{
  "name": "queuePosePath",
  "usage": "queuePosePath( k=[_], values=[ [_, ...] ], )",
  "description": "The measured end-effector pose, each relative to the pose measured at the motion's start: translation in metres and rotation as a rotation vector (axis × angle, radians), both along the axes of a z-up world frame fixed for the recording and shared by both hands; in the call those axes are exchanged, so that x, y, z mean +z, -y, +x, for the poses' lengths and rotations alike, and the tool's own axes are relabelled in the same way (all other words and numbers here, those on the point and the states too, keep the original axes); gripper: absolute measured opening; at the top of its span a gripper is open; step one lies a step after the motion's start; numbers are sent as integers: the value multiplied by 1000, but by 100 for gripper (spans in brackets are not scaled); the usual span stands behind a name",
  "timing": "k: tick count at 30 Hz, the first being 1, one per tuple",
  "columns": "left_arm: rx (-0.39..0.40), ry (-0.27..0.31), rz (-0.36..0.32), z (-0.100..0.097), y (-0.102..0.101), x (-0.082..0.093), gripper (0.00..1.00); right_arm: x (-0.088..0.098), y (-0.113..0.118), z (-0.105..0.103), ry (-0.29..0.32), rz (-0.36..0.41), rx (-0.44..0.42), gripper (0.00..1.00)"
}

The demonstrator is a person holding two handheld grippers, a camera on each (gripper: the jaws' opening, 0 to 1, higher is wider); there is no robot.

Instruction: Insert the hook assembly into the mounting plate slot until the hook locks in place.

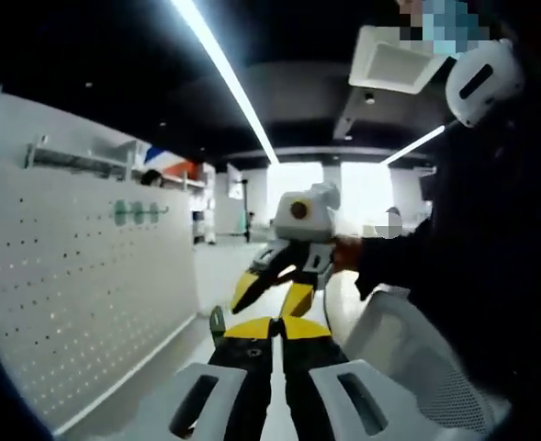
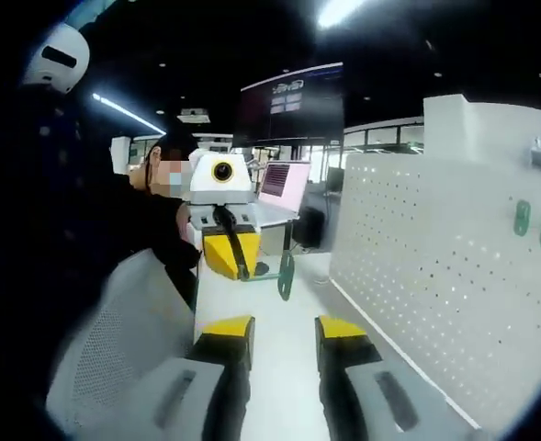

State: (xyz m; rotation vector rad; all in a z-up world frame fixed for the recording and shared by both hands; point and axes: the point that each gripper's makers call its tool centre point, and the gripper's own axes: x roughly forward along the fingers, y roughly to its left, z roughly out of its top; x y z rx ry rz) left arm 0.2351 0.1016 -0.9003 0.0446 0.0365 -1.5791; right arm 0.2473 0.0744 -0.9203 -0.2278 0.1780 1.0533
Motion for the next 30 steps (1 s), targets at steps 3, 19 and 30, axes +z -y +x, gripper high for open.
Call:
queuePosePath(
  k=[3, 19, 30],
  values=[
    [-7, -2, 1, 2, 3, 1, 2, 1, 8, 2, 8, 7, -56, 31],
    [0, 8, -27, 41, 17, 26, 2, 5, 21, 0, 36, 9, -154, 40],
    [10, 45, -43, 88, 44, 52, 2, 11, 36, -2, 46, 18, -187, 40]
  ],
)
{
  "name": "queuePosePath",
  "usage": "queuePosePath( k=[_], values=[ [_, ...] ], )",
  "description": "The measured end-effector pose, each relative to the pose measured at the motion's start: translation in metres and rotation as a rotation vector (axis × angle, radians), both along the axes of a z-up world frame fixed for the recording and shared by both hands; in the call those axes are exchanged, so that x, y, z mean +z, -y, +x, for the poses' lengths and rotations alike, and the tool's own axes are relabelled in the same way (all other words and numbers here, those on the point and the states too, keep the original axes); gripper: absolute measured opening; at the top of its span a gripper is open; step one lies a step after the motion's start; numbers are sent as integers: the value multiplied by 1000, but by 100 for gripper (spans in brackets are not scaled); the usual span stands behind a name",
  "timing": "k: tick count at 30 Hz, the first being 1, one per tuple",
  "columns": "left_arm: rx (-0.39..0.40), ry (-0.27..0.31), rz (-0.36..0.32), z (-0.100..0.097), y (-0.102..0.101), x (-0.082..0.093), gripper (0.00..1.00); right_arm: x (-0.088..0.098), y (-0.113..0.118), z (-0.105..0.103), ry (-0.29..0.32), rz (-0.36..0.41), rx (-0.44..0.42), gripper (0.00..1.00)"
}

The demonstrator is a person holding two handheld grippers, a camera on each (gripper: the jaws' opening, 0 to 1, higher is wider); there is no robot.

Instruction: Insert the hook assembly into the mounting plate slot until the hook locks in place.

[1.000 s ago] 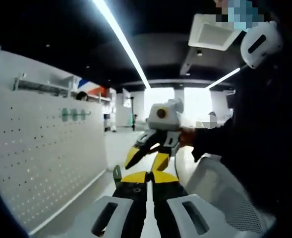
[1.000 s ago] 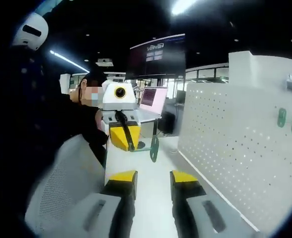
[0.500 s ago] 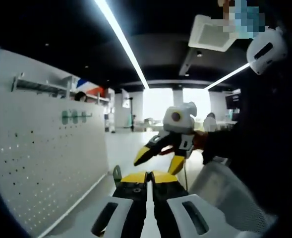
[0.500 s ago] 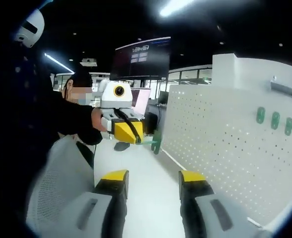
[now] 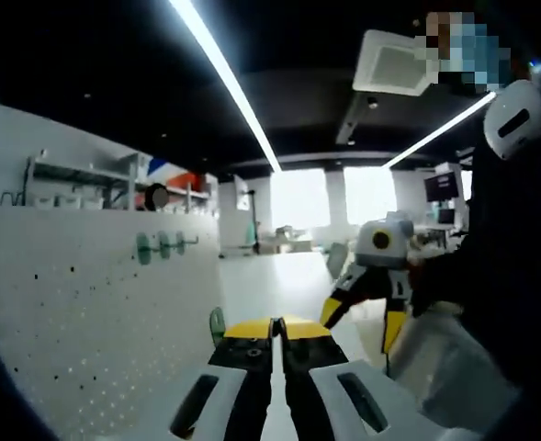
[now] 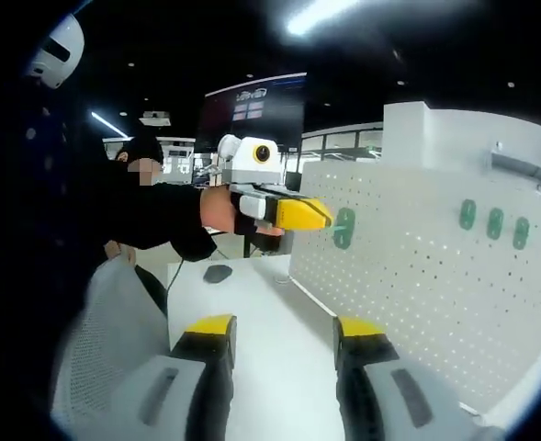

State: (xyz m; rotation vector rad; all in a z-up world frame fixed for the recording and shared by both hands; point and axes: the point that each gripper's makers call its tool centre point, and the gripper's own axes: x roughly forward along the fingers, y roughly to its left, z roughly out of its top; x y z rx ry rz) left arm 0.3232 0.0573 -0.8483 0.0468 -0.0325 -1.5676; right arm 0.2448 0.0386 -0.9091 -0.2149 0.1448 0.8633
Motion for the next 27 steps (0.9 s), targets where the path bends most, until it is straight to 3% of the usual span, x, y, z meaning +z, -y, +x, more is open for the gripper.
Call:
queuePosePath(
  k=[22, 27],
  values=[
    [14, 66, 0, 65, 37, 32, 2, 3, 14, 1, -4, 4, -52, 40],
    [9, 79, -26, 75, 43, 42, 2, 3, 18, 2, -7, 6, -74, 40]
  ],
)
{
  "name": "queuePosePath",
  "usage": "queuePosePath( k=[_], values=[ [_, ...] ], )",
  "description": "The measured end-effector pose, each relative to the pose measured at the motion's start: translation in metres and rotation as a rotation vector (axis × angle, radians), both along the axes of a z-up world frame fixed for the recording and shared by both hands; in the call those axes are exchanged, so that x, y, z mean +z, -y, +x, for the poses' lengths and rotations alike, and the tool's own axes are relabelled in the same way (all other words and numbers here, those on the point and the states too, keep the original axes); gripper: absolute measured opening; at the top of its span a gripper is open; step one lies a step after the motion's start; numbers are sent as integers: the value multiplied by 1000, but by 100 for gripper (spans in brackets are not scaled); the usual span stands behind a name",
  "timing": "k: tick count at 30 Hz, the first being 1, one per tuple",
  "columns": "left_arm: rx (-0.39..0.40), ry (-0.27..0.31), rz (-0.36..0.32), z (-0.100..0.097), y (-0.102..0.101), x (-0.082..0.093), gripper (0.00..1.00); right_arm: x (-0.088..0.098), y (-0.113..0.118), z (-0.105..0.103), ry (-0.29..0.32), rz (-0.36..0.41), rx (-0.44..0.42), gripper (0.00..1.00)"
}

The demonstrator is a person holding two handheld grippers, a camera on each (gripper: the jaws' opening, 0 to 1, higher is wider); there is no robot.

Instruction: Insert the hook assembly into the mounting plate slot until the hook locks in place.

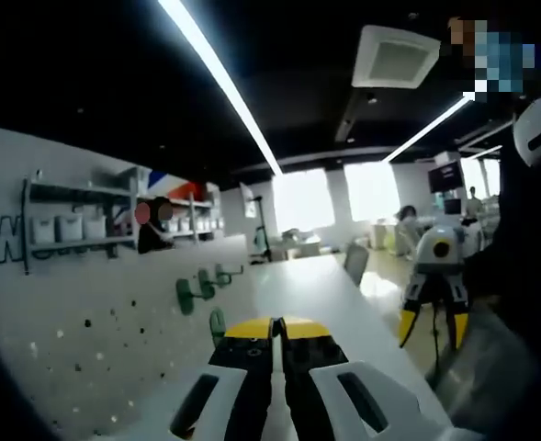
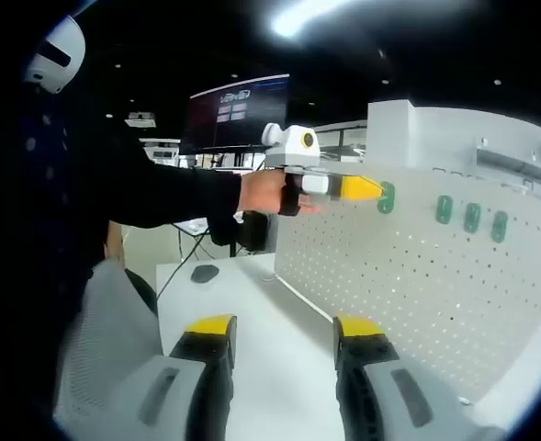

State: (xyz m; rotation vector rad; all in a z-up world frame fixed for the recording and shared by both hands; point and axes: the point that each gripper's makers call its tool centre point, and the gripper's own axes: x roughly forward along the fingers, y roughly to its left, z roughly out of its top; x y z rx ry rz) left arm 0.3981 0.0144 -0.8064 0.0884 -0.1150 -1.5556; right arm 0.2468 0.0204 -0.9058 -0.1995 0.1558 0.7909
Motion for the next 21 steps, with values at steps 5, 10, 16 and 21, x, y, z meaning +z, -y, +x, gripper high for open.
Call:
queuePosePath(
  k=[5, 10, 16, 21],
  values=[
    [-11, 11, 8, 10, 8, 1, 2, 1, 2, -1, -1, -3, -14, 40],
    [-20, 36, 43, 19, 13, 0, 2, 0, 6, -2, -8, -7, -30, 40],
    [-28, 70, 53, 33, 19, 9, 2, -1, 6, -2, -12, -8, -39, 40],
    [-26, 76, 67, 45, 26, 9, 2, 2, 7, -1, -5, -7, -50, 40]
  ],
)
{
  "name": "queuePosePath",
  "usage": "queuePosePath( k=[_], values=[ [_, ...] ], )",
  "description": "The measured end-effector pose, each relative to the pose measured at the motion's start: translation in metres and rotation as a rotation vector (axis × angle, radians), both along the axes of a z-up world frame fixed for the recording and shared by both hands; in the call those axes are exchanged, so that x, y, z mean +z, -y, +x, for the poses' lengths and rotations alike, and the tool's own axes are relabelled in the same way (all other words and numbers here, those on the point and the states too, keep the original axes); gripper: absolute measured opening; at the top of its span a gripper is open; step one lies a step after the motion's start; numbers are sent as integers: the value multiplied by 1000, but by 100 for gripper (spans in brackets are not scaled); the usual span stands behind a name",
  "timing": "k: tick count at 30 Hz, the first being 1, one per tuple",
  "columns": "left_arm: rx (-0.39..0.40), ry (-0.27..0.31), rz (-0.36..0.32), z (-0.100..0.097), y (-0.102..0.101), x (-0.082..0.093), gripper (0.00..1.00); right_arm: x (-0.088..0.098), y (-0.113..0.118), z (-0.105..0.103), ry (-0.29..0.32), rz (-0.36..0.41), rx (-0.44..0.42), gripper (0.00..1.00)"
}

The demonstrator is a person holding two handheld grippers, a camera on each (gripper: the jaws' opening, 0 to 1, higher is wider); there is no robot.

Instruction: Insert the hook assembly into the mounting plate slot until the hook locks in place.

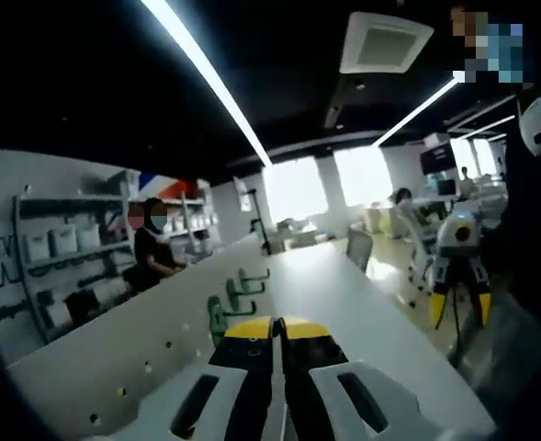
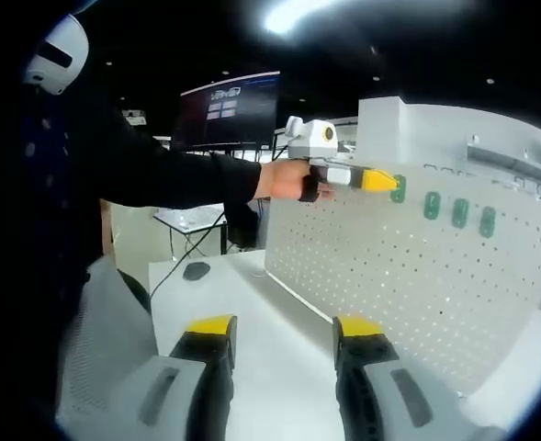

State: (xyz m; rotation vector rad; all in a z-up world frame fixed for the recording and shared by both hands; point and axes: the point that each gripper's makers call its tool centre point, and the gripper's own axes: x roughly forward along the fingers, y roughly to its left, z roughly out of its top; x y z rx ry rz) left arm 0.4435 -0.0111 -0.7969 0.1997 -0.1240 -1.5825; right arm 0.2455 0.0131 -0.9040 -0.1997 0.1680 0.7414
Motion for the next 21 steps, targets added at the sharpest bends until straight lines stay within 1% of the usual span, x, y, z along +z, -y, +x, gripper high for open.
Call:
queuePosePath(
  k=[3, 9, 17, 21],
  values=[
    [1, -1, 4, 5, 1, -2, 2, 1, 3, 0, 2, 4, -10, 40],
    [-4, -27, 7, 12, 4, -8, 2, -3, 7, -1, -9, 6, -28, 39],
    [3, -23, 3, 20, 4, -9, 2, -4, 12, 0, -13, 10, -45, 39],
    [-4, -16, 1, 20, 3, -7, 2, -6, 11, 2, -18, 10, -42, 39]
  ],
)
